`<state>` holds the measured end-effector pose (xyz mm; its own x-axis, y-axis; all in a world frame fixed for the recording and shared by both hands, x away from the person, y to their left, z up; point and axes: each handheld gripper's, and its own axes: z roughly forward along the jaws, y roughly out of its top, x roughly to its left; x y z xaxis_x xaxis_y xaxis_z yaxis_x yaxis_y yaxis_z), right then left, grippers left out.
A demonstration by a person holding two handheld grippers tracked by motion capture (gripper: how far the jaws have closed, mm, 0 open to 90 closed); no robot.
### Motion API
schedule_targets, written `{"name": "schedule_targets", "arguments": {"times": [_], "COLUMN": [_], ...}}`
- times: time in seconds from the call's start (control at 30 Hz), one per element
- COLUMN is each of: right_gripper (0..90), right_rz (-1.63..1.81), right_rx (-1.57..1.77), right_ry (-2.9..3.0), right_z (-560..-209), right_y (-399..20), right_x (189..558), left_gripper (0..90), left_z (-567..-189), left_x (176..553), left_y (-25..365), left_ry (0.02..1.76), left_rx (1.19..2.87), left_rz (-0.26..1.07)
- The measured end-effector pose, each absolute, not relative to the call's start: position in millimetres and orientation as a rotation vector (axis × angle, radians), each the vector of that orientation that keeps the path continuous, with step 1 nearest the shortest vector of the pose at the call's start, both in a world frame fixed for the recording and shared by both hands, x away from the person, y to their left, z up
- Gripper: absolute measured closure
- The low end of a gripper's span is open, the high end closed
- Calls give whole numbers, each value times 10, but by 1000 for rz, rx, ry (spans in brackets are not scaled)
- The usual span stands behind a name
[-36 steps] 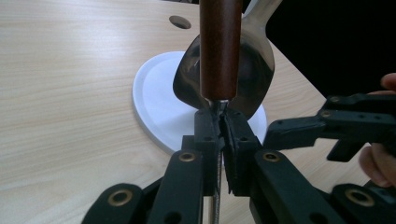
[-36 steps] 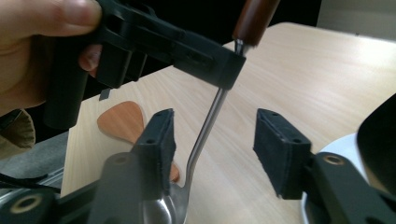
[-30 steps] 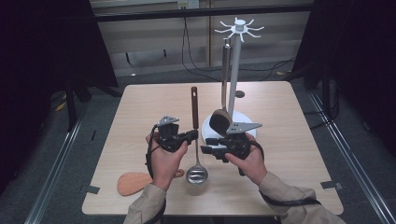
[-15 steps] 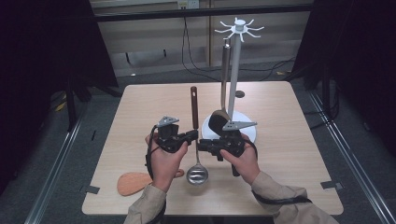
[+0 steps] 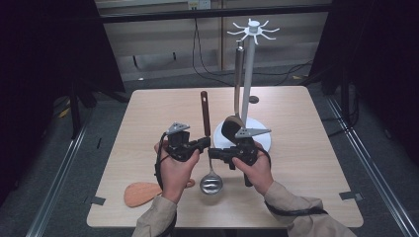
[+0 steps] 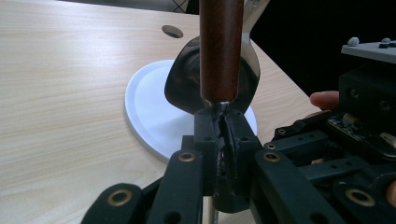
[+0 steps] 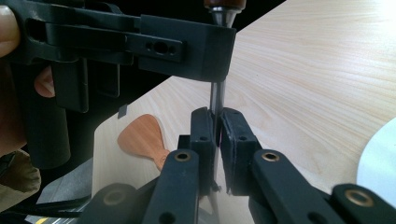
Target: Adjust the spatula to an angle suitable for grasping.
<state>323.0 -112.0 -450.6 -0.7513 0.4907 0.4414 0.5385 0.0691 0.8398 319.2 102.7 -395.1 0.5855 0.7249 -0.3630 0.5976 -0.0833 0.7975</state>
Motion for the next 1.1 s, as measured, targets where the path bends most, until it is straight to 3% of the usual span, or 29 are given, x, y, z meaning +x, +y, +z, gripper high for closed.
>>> {"name": "schedule_targets", "arguments": {"times": [0.43,0.63,1.03,1.1], "right_gripper": [854,856,857,857], "right_rz": [-1834,-1817,-1841,-1852], "right_rx": [-1120,-1142,-1170,-1158], "right_ry": [-2316,-2330,-2318,-2316], "right_z": [-4452,-4476,-4452,-4438], "right_y": [-1165,-1200,-1329,-1357], "right_x": [3191,3200,3219,3220], "left_gripper": [838,716,591,538], "left_z": [-3946,-3944,-3953,-4012], "left_x": [3201,3212,3256,3281], "left_y": [1006,1035,1150,1178], "left_ry": [1059,1078,1094,1125], "left_rx": [1746,1727,1719,1724], "left_rz": [137,143,246,262]}}
